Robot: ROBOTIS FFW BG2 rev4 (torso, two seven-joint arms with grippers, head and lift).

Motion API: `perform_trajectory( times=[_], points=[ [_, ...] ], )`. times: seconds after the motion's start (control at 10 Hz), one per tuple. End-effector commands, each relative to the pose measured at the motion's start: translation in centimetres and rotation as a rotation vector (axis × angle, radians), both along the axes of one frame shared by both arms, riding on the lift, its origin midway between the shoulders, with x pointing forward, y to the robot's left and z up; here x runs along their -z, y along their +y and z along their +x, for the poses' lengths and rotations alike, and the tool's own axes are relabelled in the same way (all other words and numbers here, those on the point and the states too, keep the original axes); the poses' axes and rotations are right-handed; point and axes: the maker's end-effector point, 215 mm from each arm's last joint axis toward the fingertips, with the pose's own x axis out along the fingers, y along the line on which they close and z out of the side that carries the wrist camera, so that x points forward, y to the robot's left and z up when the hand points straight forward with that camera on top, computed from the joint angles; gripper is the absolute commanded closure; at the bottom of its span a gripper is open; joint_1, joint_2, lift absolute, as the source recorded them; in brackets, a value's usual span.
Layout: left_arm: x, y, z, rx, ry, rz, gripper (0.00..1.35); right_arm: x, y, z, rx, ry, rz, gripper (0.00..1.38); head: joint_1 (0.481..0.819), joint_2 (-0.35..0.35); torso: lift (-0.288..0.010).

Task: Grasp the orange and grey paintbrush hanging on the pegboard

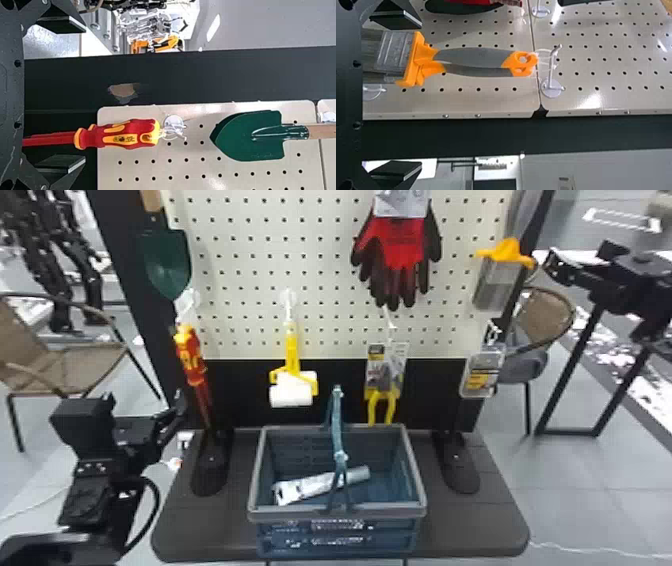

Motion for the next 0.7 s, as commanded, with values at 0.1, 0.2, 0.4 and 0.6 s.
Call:
perform_trajectory(
  times=[0.1, 0.2, 0.4, 0.6],
  points=[
    [0.0, -0.2, 0.1, 0.003, 0.0, -0.001, 0.15, -1.0, 1.6, 0.9, -0.109, -0.011, 0.028, 0.06, 0.549, 0.0, -0.1],
    [0.1, -0.2, 0.1, 0.003, 0.002, -0.001, 0.15, -1.4, 2.4, 1.0, -0.143, -0.013, 0.025, 0.06, 0.549, 0.0, -0.1],
    [0.3, -0.1, 0.1, 0.002, 0.007, 0.0, 0.15, -1.6, 5.2, 1.4, -0.234, 0.001, -0.01, 0.06, 0.549, 0.0, -0.1],
    [0.4, -0.3, 0.3, 0.006, 0.007, -0.002, 0.15, -1.5, 7.7, 1.7, -0.3, 0.005, -0.001, 0.06, 0.549, 0.0, -0.1]
  ],
)
